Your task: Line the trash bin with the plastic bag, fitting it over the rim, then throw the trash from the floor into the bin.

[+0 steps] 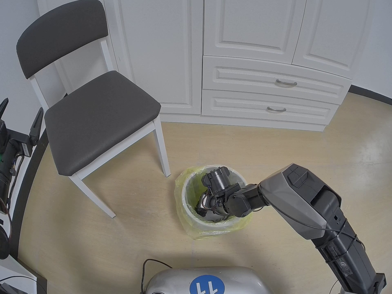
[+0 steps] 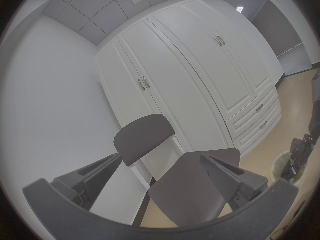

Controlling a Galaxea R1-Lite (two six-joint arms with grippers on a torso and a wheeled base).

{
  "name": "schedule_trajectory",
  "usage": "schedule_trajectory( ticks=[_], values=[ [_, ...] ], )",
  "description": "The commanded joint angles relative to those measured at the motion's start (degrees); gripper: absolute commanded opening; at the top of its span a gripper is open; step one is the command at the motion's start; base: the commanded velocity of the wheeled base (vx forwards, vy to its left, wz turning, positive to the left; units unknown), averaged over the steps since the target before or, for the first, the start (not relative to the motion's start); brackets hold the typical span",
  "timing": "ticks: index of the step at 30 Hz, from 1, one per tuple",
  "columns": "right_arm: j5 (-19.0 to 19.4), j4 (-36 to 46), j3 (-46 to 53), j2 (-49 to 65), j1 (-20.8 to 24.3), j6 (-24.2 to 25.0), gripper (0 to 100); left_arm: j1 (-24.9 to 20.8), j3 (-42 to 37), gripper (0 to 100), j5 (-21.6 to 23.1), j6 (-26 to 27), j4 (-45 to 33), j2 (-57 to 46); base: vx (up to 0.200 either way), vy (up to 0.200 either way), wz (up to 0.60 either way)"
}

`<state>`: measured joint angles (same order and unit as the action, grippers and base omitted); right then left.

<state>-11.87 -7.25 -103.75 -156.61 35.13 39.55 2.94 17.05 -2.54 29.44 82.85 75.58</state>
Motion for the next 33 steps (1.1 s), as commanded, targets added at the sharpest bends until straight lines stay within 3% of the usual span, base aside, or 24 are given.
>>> schedule_trajectory(
  ticks=[1, 17, 25, 33],
  values=[
    [0.01, -0.04, -0.04, -0.01, 0.11, 0.00, 100, 0.05, 0.00, 100, -0.01, 0.00, 0.03, 0.00, 0.000, 0.000, 0.00],
    [-0.34, -0.04, 0.13, -0.01, 0.11, -0.26, 100, 0.05, 0.00, 100, -0.01, 0.00, 0.03, -0.08, 0.000, 0.000, 0.00],
    [-6.93, -0.04, 1.54, 3.86, 0.11, -2.28, 100, -0.04, 0.00, 100, -0.01, 0.00, 0.03, -0.08, 0.000, 0.000, 0.00],
    [-7.20, -0.39, 5.93, 9.48, 0.29, -2.28, 100, -0.04, 0.00, 100, -0.01, 0.00, 0.12, -0.26, 0.000, 0.000, 0.00]
  ],
)
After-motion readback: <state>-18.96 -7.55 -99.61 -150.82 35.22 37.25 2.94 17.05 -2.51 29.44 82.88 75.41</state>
